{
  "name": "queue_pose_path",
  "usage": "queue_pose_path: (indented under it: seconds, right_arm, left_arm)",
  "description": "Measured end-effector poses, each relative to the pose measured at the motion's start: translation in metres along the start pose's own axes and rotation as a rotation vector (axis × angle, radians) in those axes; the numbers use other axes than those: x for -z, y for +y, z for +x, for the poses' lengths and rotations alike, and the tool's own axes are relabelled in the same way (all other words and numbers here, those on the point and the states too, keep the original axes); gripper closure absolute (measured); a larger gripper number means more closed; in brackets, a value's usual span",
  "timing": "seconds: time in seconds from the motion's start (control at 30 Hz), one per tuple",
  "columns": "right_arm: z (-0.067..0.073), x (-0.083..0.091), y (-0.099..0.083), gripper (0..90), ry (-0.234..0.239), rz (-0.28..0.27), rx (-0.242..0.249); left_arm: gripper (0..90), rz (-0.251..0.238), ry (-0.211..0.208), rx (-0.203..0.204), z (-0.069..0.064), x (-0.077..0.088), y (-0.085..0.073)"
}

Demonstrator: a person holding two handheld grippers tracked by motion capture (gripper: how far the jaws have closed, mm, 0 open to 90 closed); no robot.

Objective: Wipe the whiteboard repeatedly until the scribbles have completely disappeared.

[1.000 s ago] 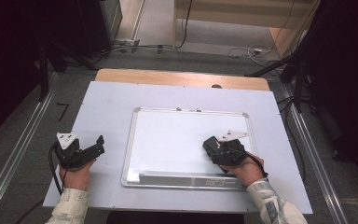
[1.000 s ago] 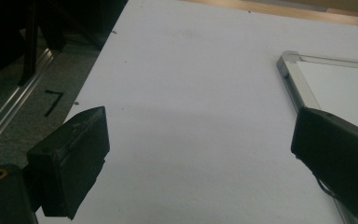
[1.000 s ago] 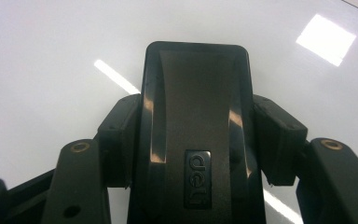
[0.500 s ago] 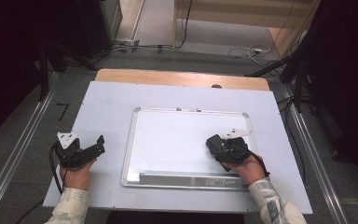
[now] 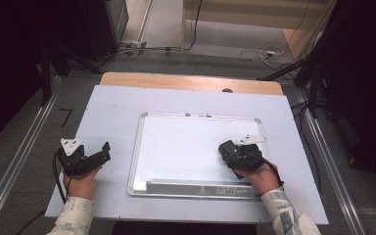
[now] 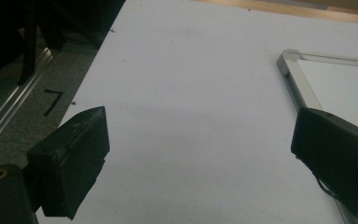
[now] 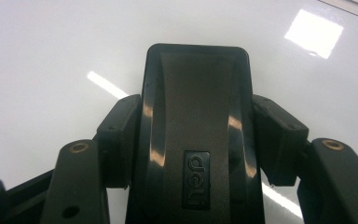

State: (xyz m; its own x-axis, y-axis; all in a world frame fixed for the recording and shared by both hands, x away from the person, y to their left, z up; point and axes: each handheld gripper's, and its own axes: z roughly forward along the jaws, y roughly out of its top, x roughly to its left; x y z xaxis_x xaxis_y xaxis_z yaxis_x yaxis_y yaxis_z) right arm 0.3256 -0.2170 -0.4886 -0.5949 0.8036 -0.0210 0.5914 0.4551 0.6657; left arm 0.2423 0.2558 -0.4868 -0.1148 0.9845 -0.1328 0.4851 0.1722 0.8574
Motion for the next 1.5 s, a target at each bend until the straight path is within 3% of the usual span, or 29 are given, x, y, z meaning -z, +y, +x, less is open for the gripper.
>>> queue_pose_path:
  seconds: [0.7,1.07,1.33,1.5]
  right_arm:
    - [0.032,-0.009,0.009,37.8,0.062,0.002,0.081]
    - [0.031,-0.008,0.01,37.8,0.08,-0.008,0.044]
    - [0.03,0.005,0.015,37.7,0.091,-0.077,0.035]
    - [0.029,0.01,0.017,37.7,0.086,-0.087,0.026]
  left_arm:
    - [4.5,0.0,-0.007,-0.006,-0.003,-0.002,0.001]
    - [4.5,0.001,-0.009,-0.007,-0.001,-0.002,0.001]
    - [4.5,0.001,-0.009,-0.005,-0.001,-0.002,0.001]
    - [4.5,0.001,-0.009,-0.005,-0.001,-0.002,0.001]
